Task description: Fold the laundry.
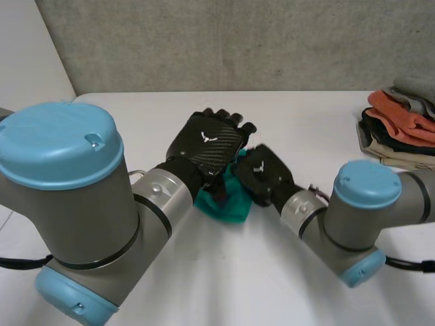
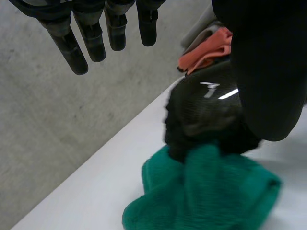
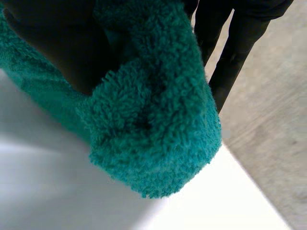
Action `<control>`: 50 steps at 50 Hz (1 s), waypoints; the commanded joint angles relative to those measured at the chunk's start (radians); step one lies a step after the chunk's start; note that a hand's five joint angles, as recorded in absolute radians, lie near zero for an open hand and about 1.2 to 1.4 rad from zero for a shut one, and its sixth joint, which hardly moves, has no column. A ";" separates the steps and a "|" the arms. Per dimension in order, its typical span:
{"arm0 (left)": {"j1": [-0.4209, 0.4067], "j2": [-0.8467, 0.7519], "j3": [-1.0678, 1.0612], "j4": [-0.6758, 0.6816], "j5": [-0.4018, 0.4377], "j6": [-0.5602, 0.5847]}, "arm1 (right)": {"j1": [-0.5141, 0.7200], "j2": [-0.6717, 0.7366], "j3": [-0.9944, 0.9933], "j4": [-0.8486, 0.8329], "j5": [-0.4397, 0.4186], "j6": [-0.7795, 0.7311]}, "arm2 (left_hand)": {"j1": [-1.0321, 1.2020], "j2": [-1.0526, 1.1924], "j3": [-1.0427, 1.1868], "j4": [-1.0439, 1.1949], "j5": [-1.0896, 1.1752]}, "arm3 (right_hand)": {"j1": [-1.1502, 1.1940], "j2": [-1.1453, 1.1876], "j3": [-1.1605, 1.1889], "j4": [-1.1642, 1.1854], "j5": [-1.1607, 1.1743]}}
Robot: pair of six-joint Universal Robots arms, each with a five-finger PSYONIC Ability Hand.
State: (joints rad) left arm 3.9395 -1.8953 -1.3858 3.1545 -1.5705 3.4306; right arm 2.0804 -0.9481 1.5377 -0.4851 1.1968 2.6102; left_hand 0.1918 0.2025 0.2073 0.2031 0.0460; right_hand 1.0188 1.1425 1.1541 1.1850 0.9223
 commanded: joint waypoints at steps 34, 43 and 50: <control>-0.012 0.088 -0.005 0.168 0.225 0.007 | -0.824 0.360 -0.728 -0.285 -0.273 0.590 | 0.001 -0.010 -0.014 -0.010 -0.028 | 0.377 0.254 0.242 0.211 0.299; -0.022 0.090 -0.025 0.170 0.225 0.007 | -0.905 0.379 -0.562 -0.444 -0.414 0.611 | 0.001 -0.010 -0.014 -0.010 -0.028 | 0.377 0.254 0.242 0.211 0.299; -0.029 0.091 -0.024 0.168 0.225 0.009 | -0.921 0.368 -0.559 -0.440 -0.418 0.613 | 0.001 -0.010 -0.014 -0.010 -0.028 | 0.377 0.254 0.242 0.211 0.299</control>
State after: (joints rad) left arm 3.9155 -1.8055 -1.4108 3.3235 -1.3449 3.4385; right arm 1.1683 -0.5678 0.9760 -0.9257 0.7718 3.2252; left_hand 0.1918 0.2025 0.2073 0.2030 0.0461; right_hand 1.0188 1.1482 1.1736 1.2037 0.9691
